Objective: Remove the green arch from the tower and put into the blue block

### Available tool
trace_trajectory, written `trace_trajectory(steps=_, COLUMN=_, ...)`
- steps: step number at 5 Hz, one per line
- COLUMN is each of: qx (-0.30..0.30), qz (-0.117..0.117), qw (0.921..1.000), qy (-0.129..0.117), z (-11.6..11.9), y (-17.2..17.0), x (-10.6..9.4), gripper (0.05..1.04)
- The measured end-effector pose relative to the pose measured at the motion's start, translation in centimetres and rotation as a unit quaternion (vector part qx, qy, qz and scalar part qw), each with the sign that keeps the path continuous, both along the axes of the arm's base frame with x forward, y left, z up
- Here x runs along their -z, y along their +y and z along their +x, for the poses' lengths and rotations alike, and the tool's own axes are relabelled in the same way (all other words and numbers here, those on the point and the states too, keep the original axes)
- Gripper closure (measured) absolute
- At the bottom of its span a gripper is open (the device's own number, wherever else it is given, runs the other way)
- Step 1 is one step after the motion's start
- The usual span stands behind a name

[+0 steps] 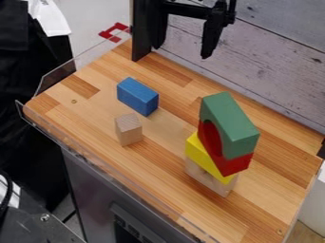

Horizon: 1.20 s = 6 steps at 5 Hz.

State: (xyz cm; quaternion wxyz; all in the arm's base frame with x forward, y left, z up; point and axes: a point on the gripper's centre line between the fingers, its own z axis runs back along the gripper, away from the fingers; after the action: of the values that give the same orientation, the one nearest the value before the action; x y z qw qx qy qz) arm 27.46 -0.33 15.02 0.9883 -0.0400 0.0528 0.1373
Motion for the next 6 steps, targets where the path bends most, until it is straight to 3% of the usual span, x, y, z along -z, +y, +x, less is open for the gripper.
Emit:
trace_trajectory(steps=1, qx=-0.001, qz=-0.001, qw=0.9999, qy=0.017, z=-0.2, y=0.0, x=0.9, gripper=0.084)
trace_trajectory(steps=3, qx=-0.001, qz=0.01, qw=0.9999, qy=-0.006, z=0.5, y=-2.2, x=0.1, gripper=0.085)
trace_trajectory(steps=4, qx=-0.027, qz=0.041, qw=0.9983, qy=-0.03, z=0.4, y=-3.7, x=-1.6, gripper=0.084)
trace_trajectory(steps=5, qx=-0.078, qz=0.066, qw=0.9945, qy=-0.022, z=-1.1, y=-5.9, x=-2.6, gripper=0.084)
trace_trajectory(steps=6, qx=-0.12, qz=0.066, qw=0.9905, qy=-0.013, z=-2.6, y=-7.7, x=-2.4, gripper=0.085)
